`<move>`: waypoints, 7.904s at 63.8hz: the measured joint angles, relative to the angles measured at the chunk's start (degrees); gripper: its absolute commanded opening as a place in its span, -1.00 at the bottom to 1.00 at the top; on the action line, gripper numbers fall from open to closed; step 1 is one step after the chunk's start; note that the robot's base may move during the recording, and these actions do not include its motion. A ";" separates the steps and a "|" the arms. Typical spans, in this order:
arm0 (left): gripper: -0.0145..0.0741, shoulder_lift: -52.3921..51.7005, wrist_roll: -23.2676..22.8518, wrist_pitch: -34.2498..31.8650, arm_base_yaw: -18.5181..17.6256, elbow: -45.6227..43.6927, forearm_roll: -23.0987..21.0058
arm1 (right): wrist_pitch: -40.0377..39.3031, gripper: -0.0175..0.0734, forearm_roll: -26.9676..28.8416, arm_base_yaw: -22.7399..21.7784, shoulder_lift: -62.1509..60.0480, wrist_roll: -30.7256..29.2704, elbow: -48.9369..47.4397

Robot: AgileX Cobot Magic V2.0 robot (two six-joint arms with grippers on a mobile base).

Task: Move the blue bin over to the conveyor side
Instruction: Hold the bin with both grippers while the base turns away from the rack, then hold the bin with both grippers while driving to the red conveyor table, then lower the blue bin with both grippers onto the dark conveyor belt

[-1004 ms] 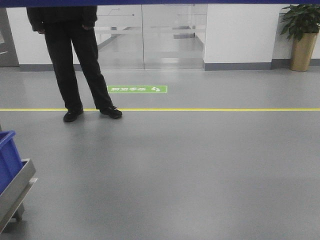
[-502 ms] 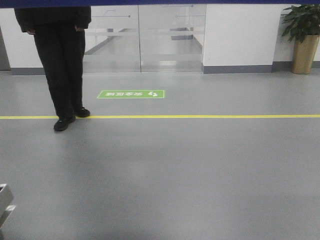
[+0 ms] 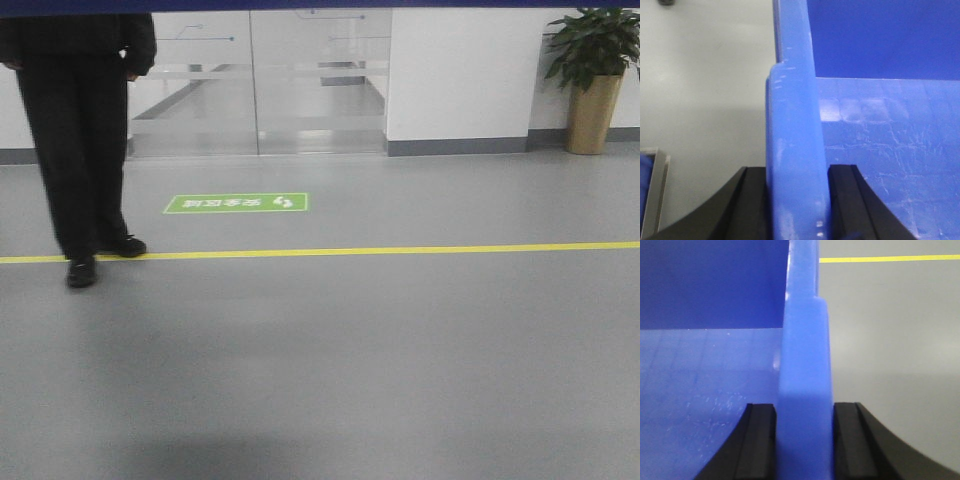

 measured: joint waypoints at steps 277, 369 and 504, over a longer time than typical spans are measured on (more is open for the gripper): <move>-0.72 0.19 0.00 0.00 0.00 0.00 0.54 | -0.43 -0.81 0.24 0.10 0.00 0.23 0.00; -0.72 0.19 0.00 0.00 0.00 0.00 0.54 | -0.43 -0.81 0.24 0.10 0.00 0.37 0.00; -0.72 30.78 -4.32 -29.37 2.09 9.98 9.78 | -32.59 -0.81 -7.69 -1.41 27.38 0.91 16.63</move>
